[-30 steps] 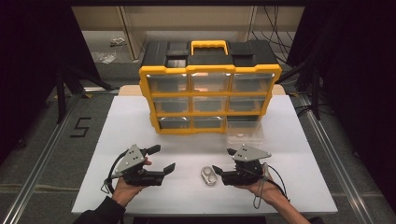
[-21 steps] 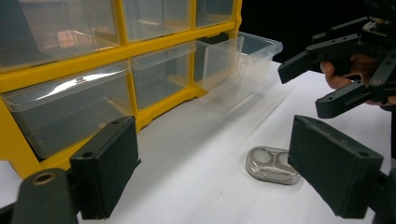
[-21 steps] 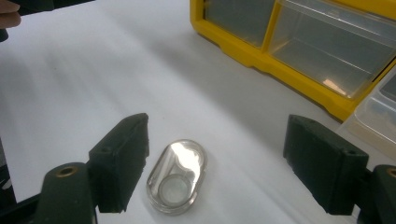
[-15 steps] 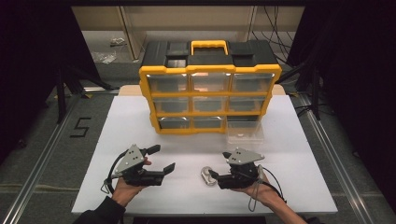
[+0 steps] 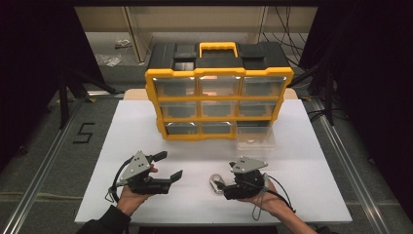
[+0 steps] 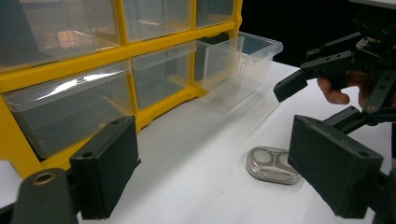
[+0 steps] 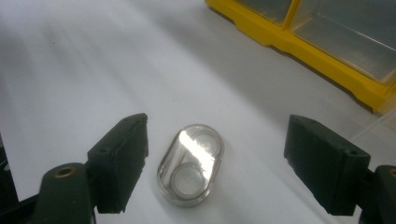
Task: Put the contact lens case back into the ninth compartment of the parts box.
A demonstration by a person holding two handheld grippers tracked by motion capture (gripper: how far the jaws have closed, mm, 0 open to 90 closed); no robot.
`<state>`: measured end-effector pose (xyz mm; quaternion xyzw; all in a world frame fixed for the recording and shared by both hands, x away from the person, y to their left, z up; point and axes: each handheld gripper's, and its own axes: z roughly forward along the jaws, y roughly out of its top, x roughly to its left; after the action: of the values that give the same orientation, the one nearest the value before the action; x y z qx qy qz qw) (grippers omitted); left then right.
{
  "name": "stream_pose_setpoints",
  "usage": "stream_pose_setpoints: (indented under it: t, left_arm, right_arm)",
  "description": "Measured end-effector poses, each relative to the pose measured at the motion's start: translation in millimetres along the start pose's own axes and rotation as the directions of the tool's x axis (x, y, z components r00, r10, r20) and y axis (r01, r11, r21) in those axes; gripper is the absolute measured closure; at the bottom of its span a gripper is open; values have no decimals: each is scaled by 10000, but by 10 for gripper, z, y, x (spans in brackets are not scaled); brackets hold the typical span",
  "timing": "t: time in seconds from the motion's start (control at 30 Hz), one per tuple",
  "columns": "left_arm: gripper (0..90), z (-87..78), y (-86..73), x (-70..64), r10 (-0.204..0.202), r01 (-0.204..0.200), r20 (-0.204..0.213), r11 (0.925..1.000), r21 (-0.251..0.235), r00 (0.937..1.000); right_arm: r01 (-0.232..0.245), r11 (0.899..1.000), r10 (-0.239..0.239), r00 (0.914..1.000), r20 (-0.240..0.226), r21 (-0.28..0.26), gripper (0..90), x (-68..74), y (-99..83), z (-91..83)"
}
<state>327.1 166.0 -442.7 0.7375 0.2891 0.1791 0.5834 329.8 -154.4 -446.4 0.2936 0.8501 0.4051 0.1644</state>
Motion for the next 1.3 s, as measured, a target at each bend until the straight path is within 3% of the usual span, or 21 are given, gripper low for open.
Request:
stream_pose_setpoints:
  t: [0.73, 1.3]
  left_arm:
    - [156, 7, -1, -5, 31, -31, -2, 10000, 29, 10000]
    - [156, 9, -2, -5, 62, -62, -10, 10000, 57, 10000]
  right_arm:
    - [250, 9943, -235, 9996, -158, 1037, 198, 57, -43, 217]
    - [440, 9834, -372, 9985, -413, 1762, 239, 85, -59, 415]
